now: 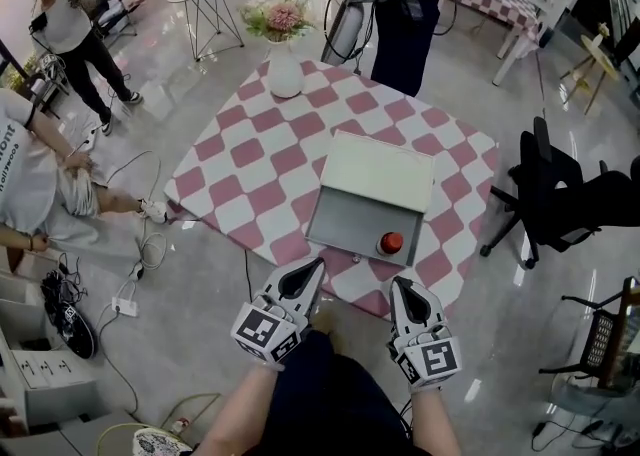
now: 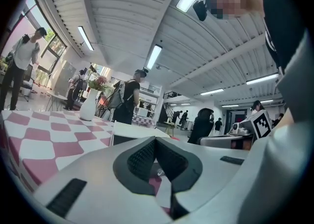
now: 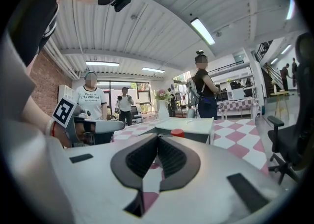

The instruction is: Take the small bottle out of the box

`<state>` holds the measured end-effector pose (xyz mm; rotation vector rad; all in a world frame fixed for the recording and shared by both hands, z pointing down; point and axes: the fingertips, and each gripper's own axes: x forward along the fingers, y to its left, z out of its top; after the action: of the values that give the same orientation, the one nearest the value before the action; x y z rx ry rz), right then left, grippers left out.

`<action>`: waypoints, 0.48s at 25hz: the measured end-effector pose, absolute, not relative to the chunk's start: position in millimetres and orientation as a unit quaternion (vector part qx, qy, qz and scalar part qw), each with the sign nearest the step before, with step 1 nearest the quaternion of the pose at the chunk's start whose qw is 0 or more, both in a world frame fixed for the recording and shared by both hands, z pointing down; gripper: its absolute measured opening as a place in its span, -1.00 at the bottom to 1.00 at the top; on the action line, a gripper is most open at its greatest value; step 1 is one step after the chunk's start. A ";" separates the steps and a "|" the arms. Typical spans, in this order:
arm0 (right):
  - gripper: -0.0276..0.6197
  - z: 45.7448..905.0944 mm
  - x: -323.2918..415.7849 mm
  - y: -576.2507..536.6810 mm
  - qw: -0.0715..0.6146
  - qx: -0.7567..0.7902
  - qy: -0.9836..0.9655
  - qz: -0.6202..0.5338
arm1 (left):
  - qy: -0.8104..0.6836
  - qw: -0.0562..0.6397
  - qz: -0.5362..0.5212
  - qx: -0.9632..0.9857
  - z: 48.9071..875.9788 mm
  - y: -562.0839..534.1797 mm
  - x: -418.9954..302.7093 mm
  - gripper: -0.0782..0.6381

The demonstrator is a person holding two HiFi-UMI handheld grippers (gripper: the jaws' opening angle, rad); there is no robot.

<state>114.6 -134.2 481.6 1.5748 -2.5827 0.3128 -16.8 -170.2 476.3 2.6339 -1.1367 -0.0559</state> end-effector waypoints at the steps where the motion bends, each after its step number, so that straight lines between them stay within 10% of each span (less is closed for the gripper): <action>1: -0.90 482.1 115.2 -136.1 0.053 0.518 -0.848 0.103 | -0.391 0.138 -0.020 0.910 477.5 -172.0 -15.4 -0.78; 12: -0.78 490.3 122.3 -161.3 0.076 0.537 -0.834 0.105 | -0.359 0.147 -0.005 0.922 486.4 -194.8 3.4 -0.78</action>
<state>122.3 -161.3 490.3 1.6084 -2.4999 0.3136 3.4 -194.8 486.4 2.6525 -1.0319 -0.0134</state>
